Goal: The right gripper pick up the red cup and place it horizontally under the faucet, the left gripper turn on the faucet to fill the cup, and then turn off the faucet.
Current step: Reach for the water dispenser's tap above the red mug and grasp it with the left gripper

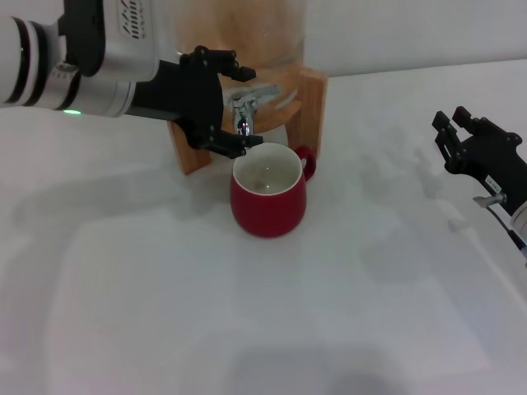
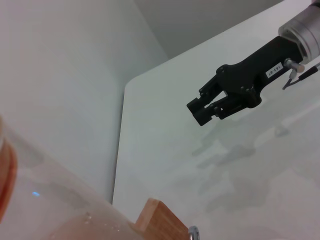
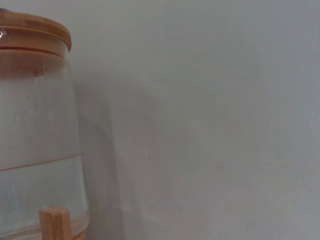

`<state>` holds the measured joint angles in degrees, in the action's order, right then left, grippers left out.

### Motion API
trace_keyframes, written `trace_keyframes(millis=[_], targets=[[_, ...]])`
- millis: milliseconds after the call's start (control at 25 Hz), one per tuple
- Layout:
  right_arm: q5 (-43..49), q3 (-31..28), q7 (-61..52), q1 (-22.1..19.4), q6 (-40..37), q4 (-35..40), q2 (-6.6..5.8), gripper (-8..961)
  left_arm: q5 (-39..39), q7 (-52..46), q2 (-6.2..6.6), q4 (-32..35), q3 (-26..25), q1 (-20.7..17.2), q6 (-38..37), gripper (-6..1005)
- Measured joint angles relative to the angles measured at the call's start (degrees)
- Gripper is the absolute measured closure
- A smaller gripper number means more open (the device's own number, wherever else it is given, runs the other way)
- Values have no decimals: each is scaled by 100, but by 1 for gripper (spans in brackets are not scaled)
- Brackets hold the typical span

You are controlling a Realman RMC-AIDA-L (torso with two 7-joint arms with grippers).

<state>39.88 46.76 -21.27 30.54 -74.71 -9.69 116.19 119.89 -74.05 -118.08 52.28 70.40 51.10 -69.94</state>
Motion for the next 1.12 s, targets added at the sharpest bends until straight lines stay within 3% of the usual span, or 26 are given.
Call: trace_keyframes(millis=[1120], targets=[[2,44,0,59,-148,-56,0,658,5,395,-71,-484,55,310,204,125]])
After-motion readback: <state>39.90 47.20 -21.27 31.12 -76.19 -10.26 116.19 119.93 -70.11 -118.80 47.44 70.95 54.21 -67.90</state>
